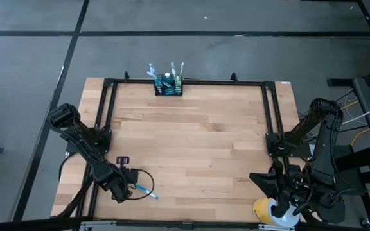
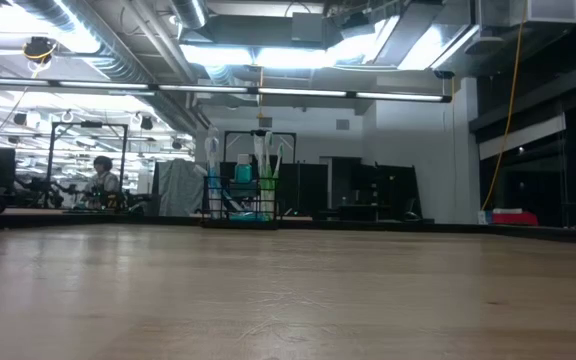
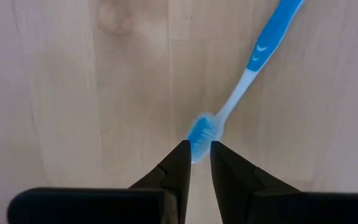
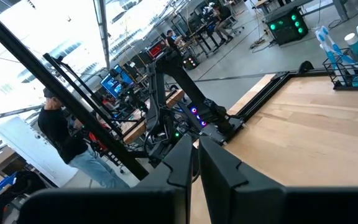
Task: Pick & Place toothbrushing station
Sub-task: Put the blue toothbrush into the black wire organizer
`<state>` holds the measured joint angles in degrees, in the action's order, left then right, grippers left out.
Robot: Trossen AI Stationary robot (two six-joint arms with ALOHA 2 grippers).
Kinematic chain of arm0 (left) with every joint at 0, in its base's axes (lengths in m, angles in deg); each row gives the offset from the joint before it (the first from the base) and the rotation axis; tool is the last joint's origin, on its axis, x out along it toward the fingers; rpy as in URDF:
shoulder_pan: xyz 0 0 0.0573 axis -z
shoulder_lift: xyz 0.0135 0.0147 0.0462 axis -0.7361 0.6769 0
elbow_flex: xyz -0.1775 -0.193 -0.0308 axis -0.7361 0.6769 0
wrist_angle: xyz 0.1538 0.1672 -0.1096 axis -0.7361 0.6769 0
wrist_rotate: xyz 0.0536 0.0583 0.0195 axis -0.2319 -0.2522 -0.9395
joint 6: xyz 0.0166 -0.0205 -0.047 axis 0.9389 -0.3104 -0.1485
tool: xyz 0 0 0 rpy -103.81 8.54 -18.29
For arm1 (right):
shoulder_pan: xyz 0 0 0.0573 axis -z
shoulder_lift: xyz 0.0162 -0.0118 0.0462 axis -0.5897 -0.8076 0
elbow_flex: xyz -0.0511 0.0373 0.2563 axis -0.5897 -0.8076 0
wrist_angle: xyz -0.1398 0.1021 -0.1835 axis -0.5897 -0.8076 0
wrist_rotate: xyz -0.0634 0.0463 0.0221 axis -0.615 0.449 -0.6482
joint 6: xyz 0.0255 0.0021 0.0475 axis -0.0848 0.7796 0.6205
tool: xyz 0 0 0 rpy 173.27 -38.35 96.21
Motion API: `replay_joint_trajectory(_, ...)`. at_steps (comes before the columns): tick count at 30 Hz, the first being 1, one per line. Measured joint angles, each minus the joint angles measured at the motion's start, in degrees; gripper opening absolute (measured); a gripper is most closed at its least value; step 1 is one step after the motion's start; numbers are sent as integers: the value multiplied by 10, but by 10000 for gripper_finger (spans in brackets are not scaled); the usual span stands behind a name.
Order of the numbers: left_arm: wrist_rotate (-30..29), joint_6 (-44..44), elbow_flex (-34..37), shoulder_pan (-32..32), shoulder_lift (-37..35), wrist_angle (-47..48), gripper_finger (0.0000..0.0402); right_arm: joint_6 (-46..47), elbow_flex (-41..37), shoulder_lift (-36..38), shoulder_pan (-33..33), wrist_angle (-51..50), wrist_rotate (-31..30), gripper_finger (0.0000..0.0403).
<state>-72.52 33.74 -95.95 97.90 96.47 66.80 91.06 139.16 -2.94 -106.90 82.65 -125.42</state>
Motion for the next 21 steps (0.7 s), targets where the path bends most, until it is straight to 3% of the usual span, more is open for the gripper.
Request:
replay_joint_trajectory(9, 34, -7, 30, 0, 0, -44, 55, 0, 0, 0, 0, 8, 0, 32)
replay_joint_trajectory(14, 48, -13, 28, 0, -2, -43, 14, 0, 0, 0, 0, 9, 0, 32)
replay_joint_trajectory(21, 34, -51, -18, -6, -66, -54, 2, -1, 0, 0, 0, 14, 0, 32)
